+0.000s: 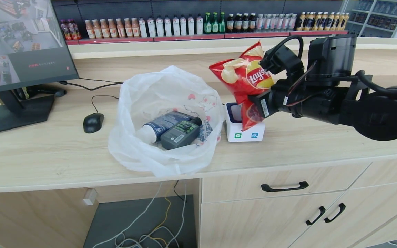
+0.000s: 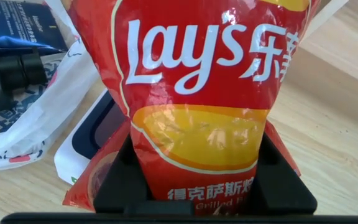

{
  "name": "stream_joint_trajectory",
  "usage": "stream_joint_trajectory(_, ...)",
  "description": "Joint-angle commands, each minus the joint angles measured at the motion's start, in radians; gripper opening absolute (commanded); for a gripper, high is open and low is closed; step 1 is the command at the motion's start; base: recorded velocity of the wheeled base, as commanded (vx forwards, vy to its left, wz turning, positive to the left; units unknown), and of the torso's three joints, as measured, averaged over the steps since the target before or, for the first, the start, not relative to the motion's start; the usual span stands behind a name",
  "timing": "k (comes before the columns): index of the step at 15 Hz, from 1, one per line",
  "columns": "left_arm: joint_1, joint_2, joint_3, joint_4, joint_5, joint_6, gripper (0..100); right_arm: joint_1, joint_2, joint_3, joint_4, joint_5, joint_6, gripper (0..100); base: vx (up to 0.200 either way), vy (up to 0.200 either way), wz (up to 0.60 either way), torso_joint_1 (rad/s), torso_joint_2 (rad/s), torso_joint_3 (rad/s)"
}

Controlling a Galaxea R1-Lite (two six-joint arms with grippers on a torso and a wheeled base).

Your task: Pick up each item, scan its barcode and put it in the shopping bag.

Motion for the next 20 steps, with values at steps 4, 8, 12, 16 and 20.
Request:
stream_joint_trajectory(4,-0.002,0.000,0.000,0.000,0.000,0.000,100,0.002,-0.007,0.005,0.001,0.001,-0.002,0,0.000,0.000,0.00,0.000,0.00,0.000)
stream_joint_trajectory(8,0.000,0.000,0.000,0.000,0.000,0.000,100,0.000,-0.013,0.027,-0.001,0.001,-0.002,0,0.000,0.000,0.00,0.000,0.00,0.000)
stream_joint_trajectory(12,0.000,0.000,0.000,0.000,0.000,0.000,100,0.003,-0.025,0.048,-0.010,0.001,0.006,0,0.000,0.000,0.00,0.000,0.00,0.000)
stream_joint_trajectory(16,0.000,0.000,0.000,0.000,0.000,0.000,100,0.008,-0.039,0.082,-0.098,0.005,0.021,0,0.000,0.000,0.00,0.000,0.00,0.000)
stream_joint_trajectory(20,0.000,0.000,0.000,0.000,0.000,0.000,100,0.008,-0.081,0.222,-0.296,0.096,0.073,0,0.000,0.000,0.00,0.000,0.00,0.000)
